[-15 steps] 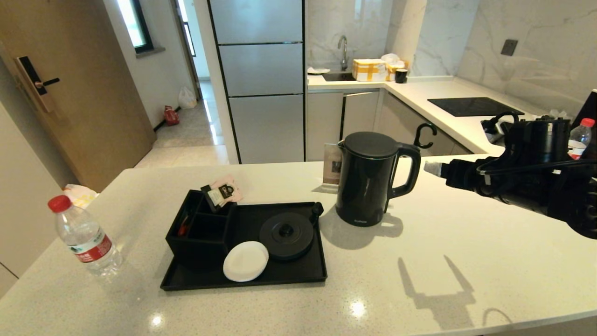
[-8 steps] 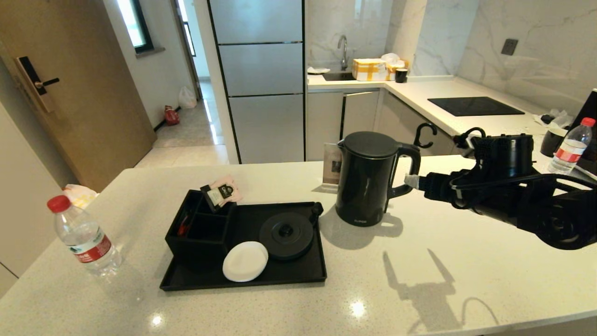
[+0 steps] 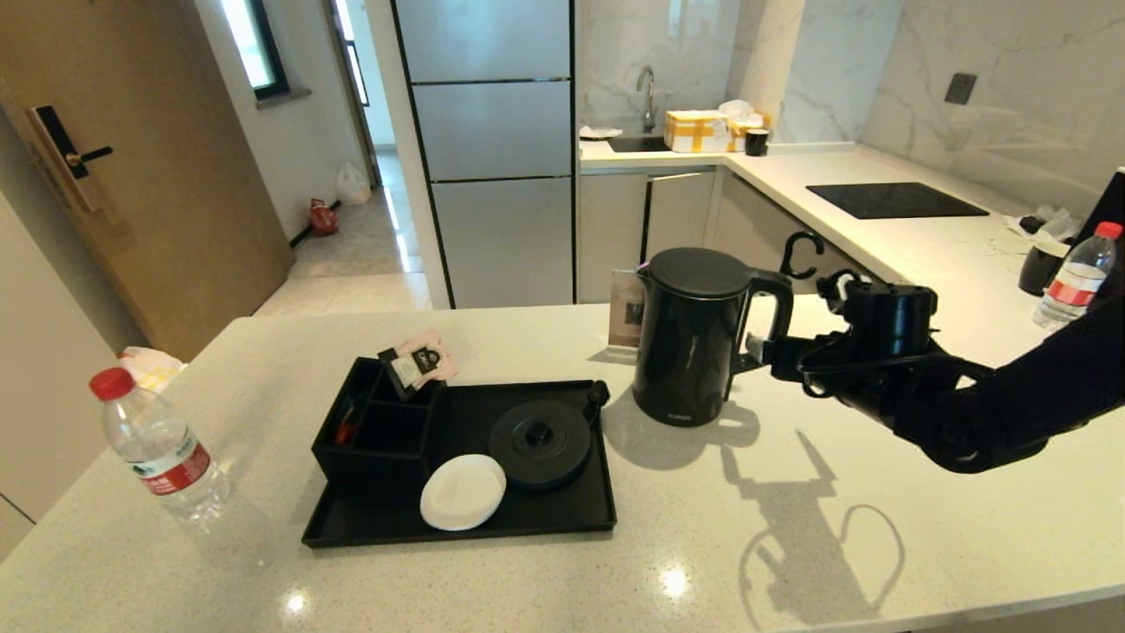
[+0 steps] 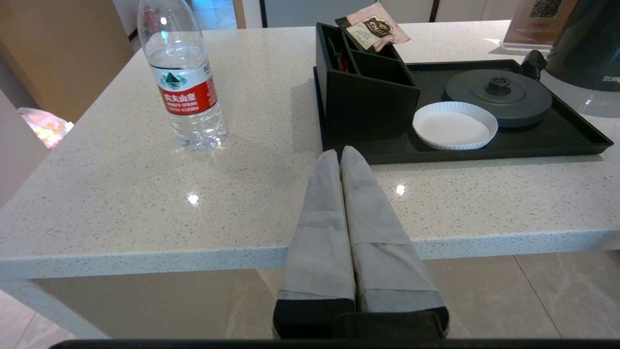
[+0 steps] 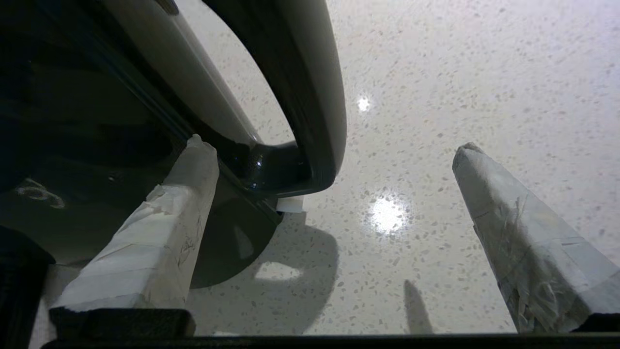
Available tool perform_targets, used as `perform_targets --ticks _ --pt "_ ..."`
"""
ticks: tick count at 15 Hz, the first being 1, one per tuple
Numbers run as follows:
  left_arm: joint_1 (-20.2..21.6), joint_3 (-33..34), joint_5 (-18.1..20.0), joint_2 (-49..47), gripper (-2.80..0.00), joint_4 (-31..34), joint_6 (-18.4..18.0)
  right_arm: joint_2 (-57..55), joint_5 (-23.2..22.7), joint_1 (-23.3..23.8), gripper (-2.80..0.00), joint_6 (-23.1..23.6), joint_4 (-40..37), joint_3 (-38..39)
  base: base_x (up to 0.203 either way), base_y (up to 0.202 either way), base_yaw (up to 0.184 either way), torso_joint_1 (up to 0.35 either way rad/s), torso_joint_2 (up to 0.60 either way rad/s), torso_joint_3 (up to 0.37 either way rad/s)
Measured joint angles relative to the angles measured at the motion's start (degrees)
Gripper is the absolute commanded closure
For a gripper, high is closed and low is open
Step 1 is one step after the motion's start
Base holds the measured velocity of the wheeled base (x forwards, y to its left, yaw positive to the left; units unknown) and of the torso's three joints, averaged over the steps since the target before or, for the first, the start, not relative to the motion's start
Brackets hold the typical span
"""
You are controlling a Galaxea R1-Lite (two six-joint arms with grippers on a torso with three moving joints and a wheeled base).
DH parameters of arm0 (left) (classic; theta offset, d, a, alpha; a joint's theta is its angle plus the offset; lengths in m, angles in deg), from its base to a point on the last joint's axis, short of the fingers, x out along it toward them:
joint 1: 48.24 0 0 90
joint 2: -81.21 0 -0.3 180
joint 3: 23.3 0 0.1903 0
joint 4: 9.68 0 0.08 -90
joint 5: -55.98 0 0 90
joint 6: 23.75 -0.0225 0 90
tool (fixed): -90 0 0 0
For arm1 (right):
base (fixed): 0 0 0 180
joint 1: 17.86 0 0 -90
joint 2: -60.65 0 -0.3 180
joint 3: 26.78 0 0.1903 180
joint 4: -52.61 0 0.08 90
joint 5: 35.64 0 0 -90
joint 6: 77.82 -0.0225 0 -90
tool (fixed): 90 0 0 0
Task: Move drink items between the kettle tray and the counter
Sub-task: Return the kettle to its original position
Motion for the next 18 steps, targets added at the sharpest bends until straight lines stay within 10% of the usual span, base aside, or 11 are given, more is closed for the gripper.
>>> perform_targets --ticks 18 --pt "0.0 0.0 0.0 0.0 0.00 0.0 0.0 -11.1 3.2 0.7 -2.80 0.2 3.0 -14.1 0.000 0.000 0.000 0.000 0.00 0.000"
